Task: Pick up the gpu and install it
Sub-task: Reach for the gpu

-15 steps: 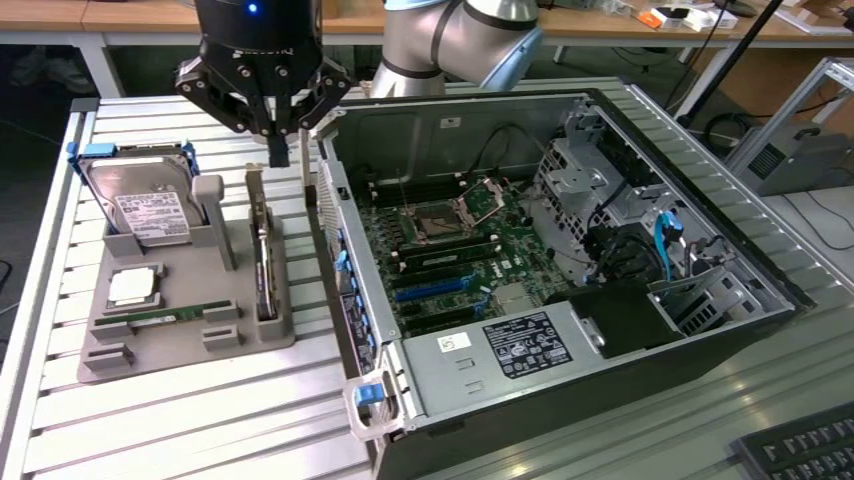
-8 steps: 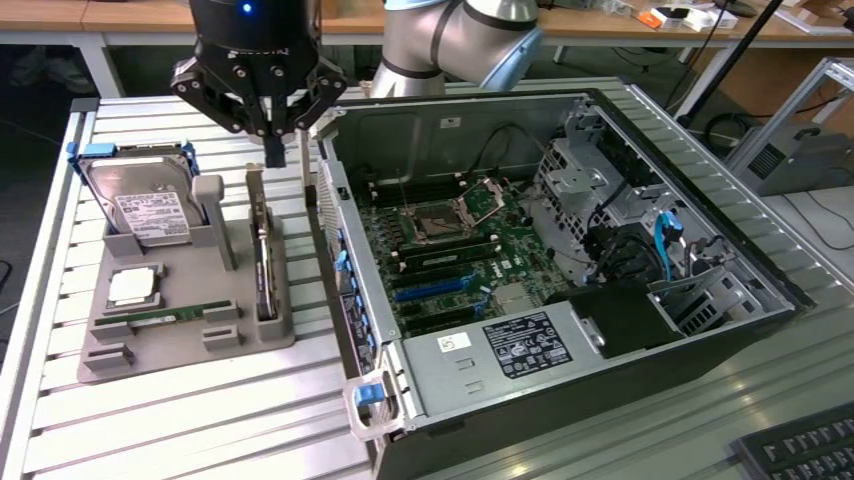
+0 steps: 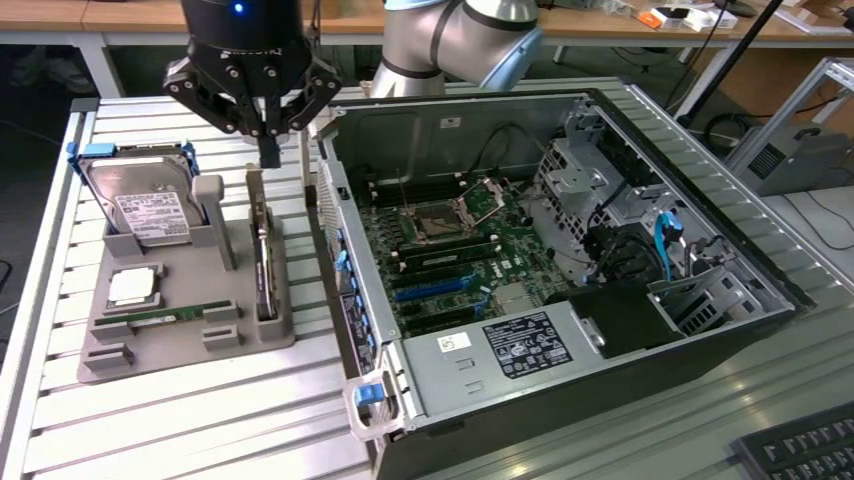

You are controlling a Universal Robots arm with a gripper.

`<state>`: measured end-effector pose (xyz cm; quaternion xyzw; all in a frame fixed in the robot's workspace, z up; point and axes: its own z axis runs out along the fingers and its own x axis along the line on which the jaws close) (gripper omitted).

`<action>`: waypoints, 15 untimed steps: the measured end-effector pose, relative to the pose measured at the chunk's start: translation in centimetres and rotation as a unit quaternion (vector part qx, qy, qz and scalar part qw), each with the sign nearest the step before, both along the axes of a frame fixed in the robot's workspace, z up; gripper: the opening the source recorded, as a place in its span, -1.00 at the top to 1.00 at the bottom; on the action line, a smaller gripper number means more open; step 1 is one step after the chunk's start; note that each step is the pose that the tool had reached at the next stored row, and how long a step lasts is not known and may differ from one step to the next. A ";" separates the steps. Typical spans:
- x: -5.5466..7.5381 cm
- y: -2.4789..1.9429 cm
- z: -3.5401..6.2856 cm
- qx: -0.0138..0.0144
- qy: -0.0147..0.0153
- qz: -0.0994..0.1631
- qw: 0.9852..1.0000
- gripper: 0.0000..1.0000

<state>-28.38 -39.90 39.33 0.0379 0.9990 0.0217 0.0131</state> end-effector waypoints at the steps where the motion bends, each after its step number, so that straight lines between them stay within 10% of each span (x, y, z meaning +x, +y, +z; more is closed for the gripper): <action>1: 0.0 0.00 0.00 0.000 0.000 0.000 1.000 0.79; 15: -1.1 0.00 0.00 0.000 0.000 0.000 1.000 0.79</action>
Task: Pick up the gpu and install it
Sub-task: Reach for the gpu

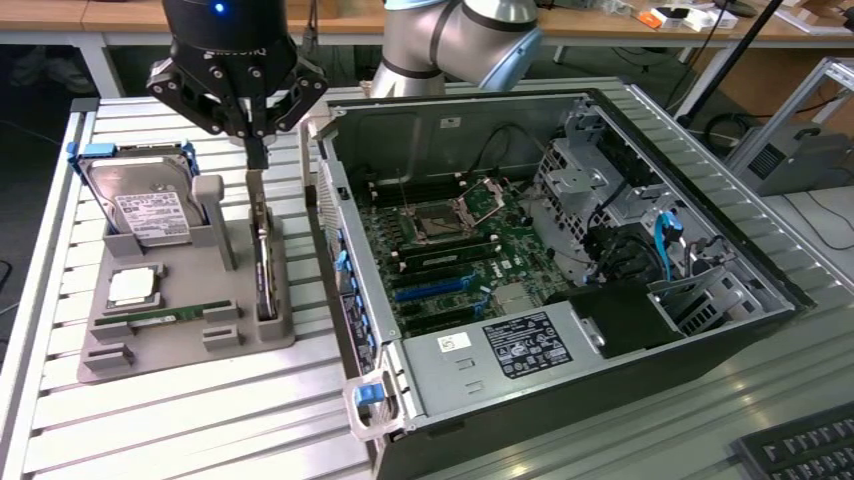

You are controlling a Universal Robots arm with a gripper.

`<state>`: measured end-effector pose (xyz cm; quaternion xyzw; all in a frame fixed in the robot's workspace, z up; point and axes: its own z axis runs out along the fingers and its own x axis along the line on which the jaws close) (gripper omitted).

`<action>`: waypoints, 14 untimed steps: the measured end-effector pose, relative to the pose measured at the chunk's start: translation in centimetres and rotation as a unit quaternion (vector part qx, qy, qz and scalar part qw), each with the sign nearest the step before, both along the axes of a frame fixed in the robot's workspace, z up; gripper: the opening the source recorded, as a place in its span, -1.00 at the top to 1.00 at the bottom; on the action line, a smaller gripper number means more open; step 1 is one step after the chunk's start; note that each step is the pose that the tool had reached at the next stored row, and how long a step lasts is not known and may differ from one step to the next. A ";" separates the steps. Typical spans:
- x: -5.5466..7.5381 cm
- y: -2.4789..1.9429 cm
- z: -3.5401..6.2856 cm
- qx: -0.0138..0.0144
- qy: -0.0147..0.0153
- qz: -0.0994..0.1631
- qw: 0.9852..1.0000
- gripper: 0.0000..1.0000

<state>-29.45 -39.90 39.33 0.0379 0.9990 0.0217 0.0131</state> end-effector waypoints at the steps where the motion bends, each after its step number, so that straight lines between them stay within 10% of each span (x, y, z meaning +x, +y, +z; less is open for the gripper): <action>1: -0.1 0.00 0.00 0.000 0.000 0.000 1.000 0.79; 14: -0.8 0.00 0.00 0.000 0.000 0.000 1.000 0.79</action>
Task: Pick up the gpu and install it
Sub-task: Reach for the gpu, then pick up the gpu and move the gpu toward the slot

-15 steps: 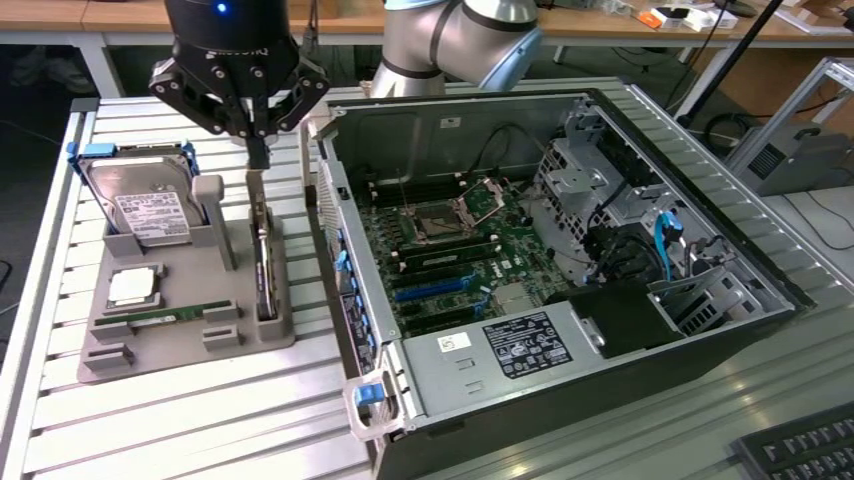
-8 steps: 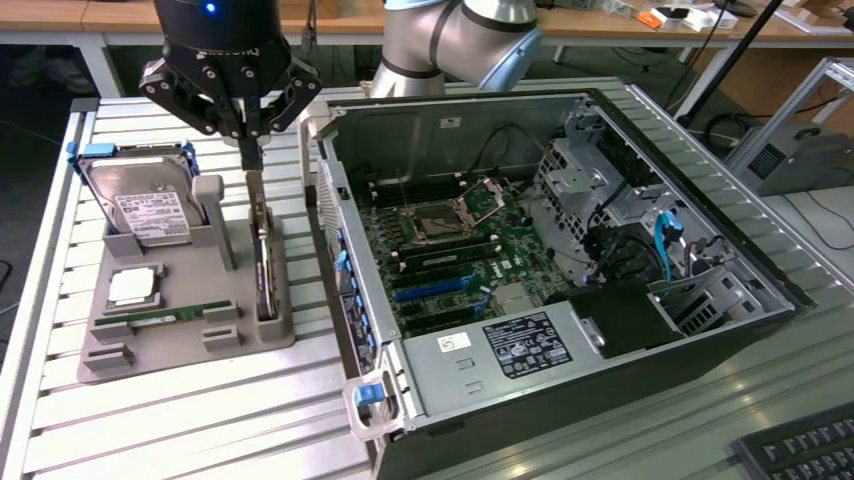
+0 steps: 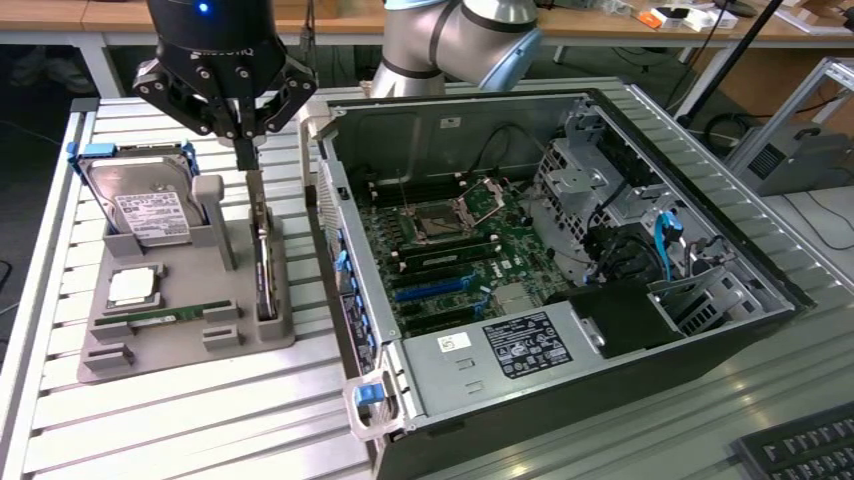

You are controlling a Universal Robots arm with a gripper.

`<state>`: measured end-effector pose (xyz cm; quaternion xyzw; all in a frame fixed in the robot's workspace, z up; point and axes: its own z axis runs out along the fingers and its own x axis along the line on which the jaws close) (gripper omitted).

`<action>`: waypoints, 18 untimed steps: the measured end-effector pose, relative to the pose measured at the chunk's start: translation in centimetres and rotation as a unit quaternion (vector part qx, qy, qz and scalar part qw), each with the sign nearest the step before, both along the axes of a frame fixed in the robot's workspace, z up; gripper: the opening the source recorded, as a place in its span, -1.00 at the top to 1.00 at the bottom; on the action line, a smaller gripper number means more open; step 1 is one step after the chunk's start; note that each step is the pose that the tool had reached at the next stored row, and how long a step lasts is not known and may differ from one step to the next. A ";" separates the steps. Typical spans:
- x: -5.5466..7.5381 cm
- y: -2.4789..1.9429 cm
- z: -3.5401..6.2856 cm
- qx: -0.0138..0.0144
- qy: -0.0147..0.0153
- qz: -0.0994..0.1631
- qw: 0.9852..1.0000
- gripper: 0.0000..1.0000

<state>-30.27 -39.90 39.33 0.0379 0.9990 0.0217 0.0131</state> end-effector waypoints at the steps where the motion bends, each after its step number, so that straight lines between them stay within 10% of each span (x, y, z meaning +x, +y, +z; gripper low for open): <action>1: 0.0 0.00 0.00 0.000 0.000 0.000 1.000 0.79; 11: 0.0 0.00 0.00 0.000 0.000 0.000 1.000 0.77; 18: 0.0 0.00 0.00 0.000 0.000 0.000 1.000 0.28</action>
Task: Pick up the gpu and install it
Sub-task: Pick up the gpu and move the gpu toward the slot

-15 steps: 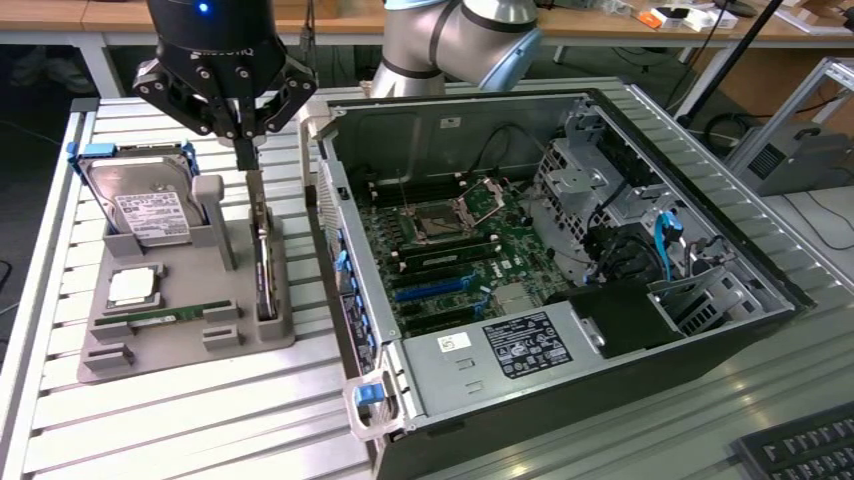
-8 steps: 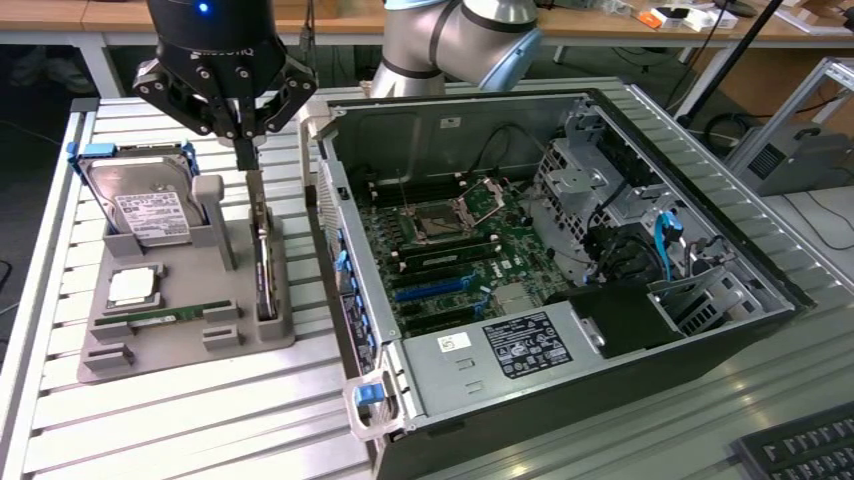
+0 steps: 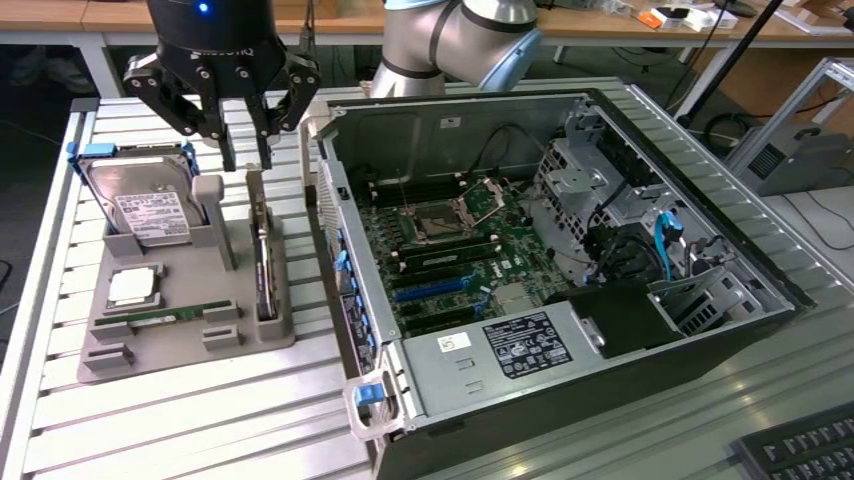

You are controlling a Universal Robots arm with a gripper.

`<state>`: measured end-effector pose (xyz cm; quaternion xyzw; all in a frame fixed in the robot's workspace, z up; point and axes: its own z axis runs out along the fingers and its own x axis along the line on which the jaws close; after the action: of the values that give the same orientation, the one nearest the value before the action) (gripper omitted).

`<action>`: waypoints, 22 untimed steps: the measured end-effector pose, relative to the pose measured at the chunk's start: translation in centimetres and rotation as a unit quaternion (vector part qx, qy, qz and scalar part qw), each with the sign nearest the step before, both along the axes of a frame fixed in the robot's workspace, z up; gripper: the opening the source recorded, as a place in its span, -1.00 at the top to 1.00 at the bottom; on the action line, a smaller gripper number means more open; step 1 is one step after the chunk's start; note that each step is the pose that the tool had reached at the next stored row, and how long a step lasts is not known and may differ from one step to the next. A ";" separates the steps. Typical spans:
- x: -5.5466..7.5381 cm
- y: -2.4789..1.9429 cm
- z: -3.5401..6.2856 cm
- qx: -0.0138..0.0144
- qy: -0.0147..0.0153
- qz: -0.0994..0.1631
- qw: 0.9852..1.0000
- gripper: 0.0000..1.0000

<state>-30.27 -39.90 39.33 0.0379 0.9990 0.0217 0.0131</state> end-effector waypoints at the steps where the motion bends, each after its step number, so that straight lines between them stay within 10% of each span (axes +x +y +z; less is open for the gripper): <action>1: 0.0 0.00 0.00 0.000 0.000 0.000 1.000 0.28; 22: 0.0 -0.01 -0.21 0.000 0.000 0.000 1.000 0.12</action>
<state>-30.27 -39.90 39.12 0.0379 0.9990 0.0216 0.0131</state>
